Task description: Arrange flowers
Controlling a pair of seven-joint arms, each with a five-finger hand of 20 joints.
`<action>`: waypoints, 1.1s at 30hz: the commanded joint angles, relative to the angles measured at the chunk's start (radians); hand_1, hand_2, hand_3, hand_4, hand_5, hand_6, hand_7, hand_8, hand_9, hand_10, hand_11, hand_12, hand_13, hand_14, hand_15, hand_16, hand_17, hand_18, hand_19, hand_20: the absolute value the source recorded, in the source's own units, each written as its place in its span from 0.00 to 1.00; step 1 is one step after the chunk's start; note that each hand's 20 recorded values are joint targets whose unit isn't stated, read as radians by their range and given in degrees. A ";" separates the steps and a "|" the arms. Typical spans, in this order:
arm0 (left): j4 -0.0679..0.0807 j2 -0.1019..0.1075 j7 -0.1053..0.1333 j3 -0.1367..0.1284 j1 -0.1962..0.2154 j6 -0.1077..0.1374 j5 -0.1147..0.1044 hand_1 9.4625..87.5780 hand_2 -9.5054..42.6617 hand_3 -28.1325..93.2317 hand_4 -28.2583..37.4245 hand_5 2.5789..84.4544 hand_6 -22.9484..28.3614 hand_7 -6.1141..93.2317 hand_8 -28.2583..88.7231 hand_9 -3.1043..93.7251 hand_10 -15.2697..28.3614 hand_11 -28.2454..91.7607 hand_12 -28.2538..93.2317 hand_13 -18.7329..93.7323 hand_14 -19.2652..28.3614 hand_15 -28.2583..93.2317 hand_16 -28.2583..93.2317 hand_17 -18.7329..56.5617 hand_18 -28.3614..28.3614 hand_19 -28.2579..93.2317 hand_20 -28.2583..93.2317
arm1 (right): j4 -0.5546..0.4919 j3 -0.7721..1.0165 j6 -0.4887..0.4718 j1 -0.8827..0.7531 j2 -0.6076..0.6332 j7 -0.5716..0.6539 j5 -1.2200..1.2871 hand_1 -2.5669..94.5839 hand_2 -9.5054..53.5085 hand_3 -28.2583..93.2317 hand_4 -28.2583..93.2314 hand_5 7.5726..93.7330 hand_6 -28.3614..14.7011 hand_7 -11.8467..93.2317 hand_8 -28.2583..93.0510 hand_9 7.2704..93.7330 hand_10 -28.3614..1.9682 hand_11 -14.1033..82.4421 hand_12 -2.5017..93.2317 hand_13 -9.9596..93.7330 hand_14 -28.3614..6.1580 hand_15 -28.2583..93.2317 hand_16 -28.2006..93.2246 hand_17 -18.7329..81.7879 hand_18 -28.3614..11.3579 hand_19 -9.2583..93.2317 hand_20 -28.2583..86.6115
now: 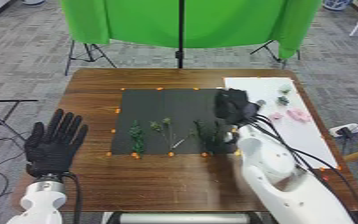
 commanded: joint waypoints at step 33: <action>0.017 0.088 0.026 0.058 -0.054 0.031 -0.018 0.22 0.44 0.91 0.00 0.57 0.62 0.16 0.15 0.46 0.74 0.38 0.28 0.38 0.73 0.48 0.14 0.24 0.62 0.34 0.36 | 0.363 -0.268 -0.142 0.121 -0.485 -0.240 -0.268 0.57 0.00 0.91 0.00 0.79 0.61 0.49 0.25 0.89 0.58 0.23 0.39 0.73 0.56 0.67 0.58 0.50 0.11 0.97 0.69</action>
